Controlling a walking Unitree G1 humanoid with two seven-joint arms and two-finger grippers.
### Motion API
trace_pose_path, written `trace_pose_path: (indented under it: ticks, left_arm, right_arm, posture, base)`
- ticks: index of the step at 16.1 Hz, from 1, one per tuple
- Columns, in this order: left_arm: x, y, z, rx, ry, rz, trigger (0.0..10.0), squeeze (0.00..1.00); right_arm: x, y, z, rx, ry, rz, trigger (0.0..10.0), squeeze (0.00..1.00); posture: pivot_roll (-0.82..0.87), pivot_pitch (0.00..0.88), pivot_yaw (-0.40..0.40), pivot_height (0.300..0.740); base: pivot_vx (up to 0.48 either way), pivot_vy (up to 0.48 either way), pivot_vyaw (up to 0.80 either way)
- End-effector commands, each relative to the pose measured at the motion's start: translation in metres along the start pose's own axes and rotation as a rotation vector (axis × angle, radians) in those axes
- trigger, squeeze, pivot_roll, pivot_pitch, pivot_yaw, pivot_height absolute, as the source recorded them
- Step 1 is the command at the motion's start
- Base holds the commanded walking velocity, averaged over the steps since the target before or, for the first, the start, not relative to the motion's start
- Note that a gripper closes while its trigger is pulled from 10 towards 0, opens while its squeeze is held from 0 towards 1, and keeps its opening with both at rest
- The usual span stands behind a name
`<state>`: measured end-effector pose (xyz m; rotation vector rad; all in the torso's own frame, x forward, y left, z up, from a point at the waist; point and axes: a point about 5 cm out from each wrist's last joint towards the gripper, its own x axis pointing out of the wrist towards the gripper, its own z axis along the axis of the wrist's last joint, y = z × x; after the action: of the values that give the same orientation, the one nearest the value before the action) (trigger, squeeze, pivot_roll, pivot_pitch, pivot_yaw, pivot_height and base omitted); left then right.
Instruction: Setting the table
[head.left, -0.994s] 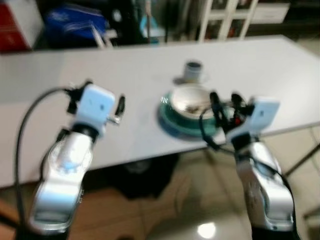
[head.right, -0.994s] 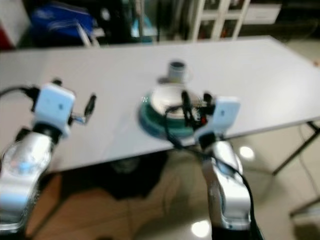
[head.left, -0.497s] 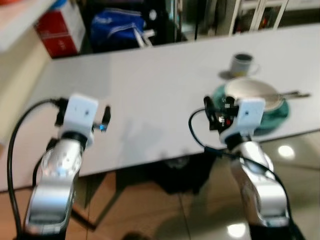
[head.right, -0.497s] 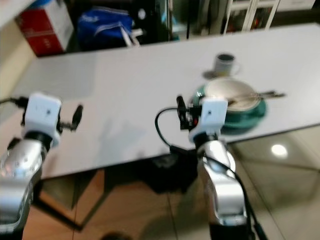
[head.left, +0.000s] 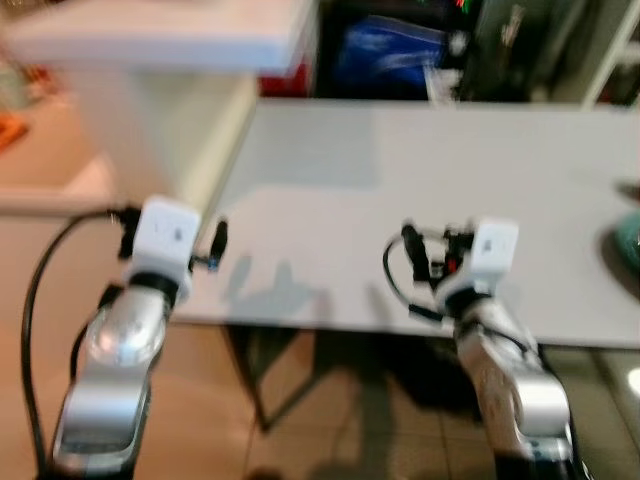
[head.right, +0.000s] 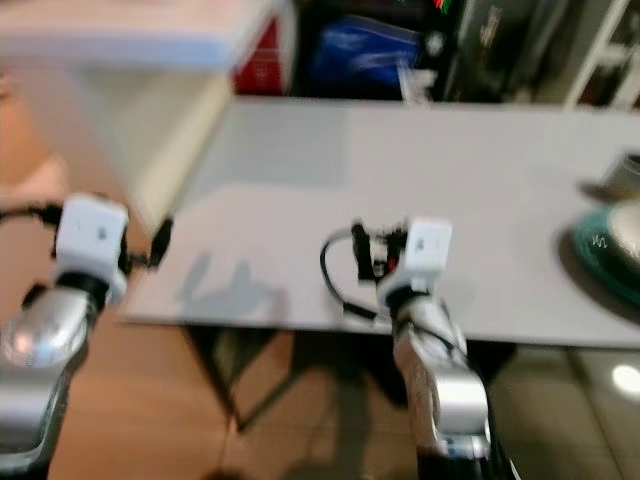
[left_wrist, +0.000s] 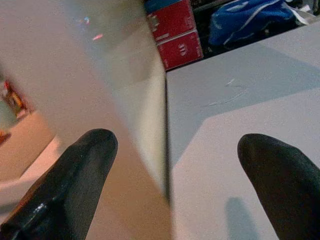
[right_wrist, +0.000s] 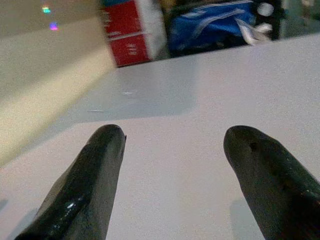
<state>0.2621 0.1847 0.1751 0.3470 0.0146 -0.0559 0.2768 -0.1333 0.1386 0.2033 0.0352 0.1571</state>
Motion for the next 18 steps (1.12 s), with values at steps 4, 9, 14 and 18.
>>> trace_pose_path:
  ticks: [4,9,14,18]
  left_arm:
    - [-0.006,-0.005,-0.002,0.031,0.015,-0.008,10.0,1.00]
    - [0.007,0.004,0.016,0.046,-0.050,0.055,10.0,0.00]
    - [0.015,0.006,0.039,0.067,-0.136,0.078,10.0,0.00]
    - [0.008,0.014,0.056,0.077,-0.184,0.123,10.0,0.00]
  right_arm:
    - [0.010,0.009,0.003,-0.007,0.007,0.069,10.0,1.00]
    - [0.023,0.018,0.006,-0.101,0.055,0.100,10.0,1.00]
    - [0.032,0.017,0.028,-0.057,-0.063,0.070,10.0,0.00]
    - [0.036,0.030,0.036,-0.034,-0.085,0.155,10.0,0.00]
  posture:
    - [0.11,0.000,-0.047,0.740]
    - [0.08,0.000,-0.079,0.740]
    - [0.11,0.000,-0.084,0.740]
    - [0.11,0.000,-0.099,0.740]
  base:
    - [0.000,0.480,0.00]
    - [0.000,0.480,0.00]
    - [0.000,0.480,-0.64]
    - [0.000,0.480,-0.80]
